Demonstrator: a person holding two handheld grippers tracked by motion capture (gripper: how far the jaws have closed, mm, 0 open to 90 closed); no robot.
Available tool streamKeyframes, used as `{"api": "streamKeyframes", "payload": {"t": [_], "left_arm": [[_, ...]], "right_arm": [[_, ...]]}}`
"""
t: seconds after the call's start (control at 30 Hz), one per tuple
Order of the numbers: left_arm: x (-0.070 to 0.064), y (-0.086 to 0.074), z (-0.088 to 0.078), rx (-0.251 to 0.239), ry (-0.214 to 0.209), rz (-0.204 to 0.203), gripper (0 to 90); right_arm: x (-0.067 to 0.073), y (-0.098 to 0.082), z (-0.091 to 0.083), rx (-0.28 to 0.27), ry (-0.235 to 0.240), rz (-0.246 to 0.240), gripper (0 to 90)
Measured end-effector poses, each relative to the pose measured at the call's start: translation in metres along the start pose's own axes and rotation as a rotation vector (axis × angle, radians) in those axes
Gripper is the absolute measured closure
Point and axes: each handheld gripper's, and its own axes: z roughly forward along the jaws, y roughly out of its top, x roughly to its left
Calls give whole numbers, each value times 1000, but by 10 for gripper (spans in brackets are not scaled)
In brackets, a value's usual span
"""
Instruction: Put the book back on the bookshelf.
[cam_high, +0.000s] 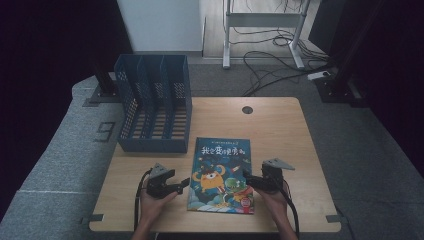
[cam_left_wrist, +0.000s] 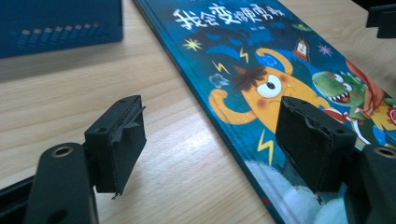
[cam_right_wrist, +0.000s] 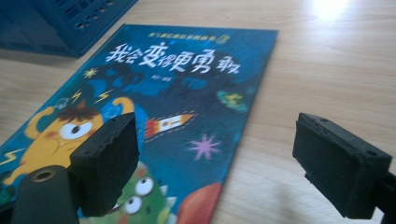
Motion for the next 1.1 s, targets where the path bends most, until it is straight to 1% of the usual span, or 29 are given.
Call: {"api": "streamKeyframes", "payload": {"t": [0.03,0.17,0.33,0.37,0.4,0.43,0.57,0.73,0.87,1.07,1.1], "left_arm": [[-1,0,2,4,-4,1,241],[-8,0,9,20,-11,9,240],[-19,-1,17,47,-34,32,237],[-19,-1,17,47,-34,32,236],[-22,-2,19,53,-39,34,234],[-24,-2,21,65,-43,34,233],[-27,-3,27,72,-41,35,233],[-29,-4,30,76,-47,28,235],[-31,-4,32,91,-47,35,232],[-33,-4,36,96,-57,31,239],[-34,-5,37,97,-47,35,234]], "right_arm": [[3,-2,4,12,0,-11,138],[7,-5,11,30,15,-15,140],[14,-11,15,58,28,-36,140],[14,-11,15,58,28,-36,140],[16,-13,18,69,36,-40,148],[17,-14,20,73,39,-42,148],[18,-16,23,85,46,-47,152],[20,-17,24,88,36,-54,151],[18,-18,25,98,37,-41,154],[17,-19,27,109,30,-50,165],[17,-18,27,111,32,-48,171]]}}
